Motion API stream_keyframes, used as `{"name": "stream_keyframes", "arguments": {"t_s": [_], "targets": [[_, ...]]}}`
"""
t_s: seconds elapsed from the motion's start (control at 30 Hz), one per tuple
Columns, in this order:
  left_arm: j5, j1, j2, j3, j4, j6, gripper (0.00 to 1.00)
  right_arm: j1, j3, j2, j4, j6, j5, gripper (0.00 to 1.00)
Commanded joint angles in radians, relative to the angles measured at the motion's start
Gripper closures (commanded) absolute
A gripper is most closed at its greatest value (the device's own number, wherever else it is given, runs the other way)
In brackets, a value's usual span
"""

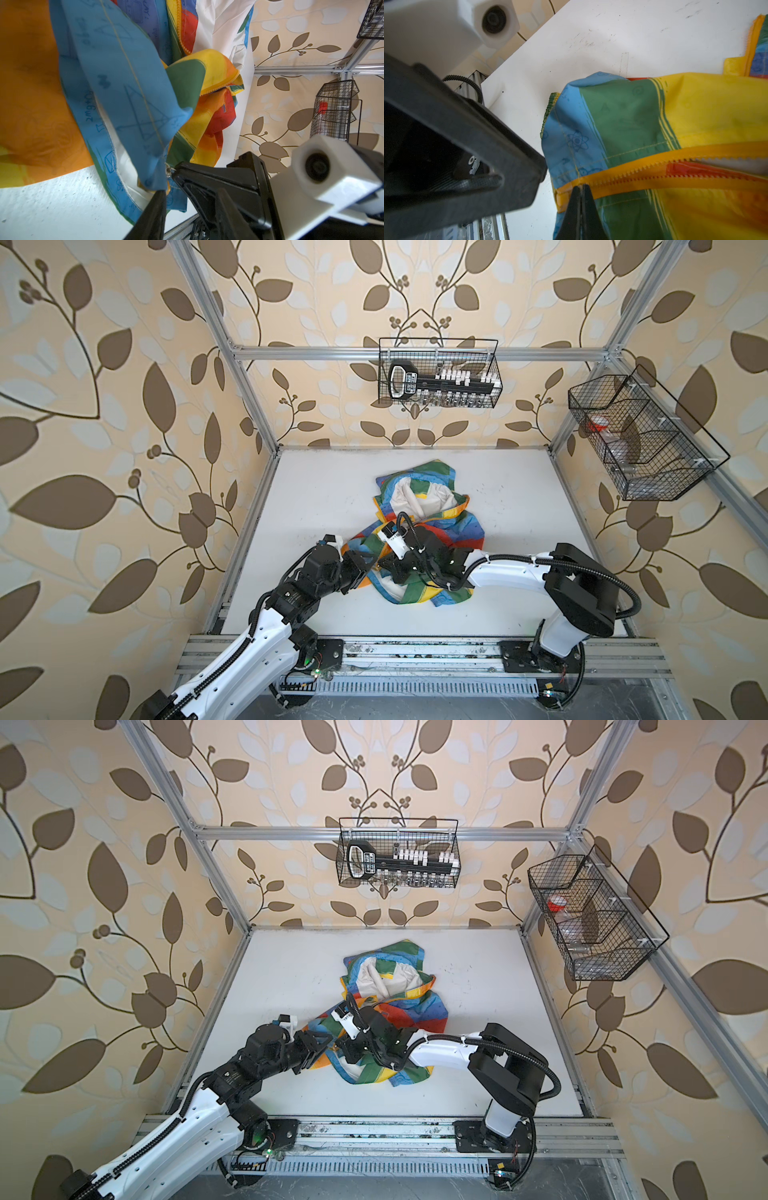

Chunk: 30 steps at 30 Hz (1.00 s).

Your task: Zip up the jacket

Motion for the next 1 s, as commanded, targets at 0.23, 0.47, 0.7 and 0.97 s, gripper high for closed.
{"name": "stream_keyframes", "arguments": {"t_s": [0.23,0.47,0.7,0.97], "targets": [[0.052,-0.037,0.062,-0.044,0.101,-0.044,0.57,-0.01,0.025,0.004,0.063,0.068,-0.051,1.0],[0.03,-0.055,0.124,-0.049,0.183,-0.059,0.57,-0.009,0.025,-0.003,0.059,0.072,-0.044,1.0],[0.006,-0.081,0.14,-0.048,0.121,-0.062,0.57,-0.008,0.023,-0.006,0.059,0.072,-0.042,1.0],[-0.041,-0.081,0.023,-0.018,-0.114,-0.042,0.43,-0.008,0.021,-0.007,0.059,0.073,-0.039,1.0]]}}
